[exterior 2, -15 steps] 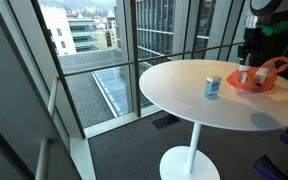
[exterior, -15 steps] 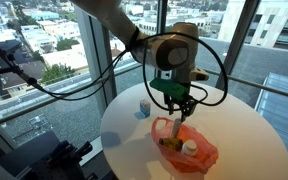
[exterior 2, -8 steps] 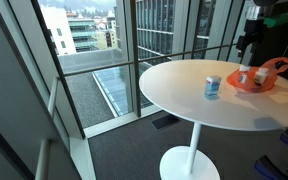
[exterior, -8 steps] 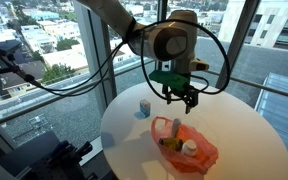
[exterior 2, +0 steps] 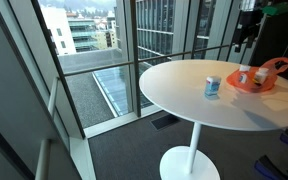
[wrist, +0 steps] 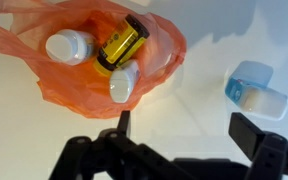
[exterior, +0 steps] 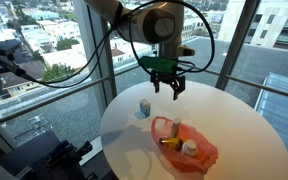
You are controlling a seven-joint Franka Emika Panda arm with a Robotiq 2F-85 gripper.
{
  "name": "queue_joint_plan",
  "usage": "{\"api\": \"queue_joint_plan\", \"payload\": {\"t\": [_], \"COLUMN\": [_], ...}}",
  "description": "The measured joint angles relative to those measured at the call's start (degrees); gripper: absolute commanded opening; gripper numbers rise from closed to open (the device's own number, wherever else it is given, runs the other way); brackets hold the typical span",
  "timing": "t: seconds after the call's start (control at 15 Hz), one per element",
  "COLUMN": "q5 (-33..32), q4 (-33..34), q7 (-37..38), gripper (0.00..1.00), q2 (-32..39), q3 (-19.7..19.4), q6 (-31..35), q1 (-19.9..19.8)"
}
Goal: Pick up the longest white container from the table and put it in the orange plastic bag
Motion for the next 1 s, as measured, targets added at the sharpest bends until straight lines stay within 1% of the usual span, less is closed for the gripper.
{"api": "queue_joint_plan", "payload": {"t": [0.13,0.27,0.67,1.0], "q5": [0.0,0.01,0.0,0.0], "q4": [-0.02,-0.49,-4.25,-4.52], "q7": [0.84,3.33,14.91,15.07], "gripper": [1.0,1.0,1.0,1.0], "q2": [-1.12,-2.63,-8.82,-8.66], "q3": [0.62,0.98,1.81,1.94], "q6": [-2.14,-2.89,-2.89,-2.84], "q1": [1.08,2.1,4.31,4.3]}}
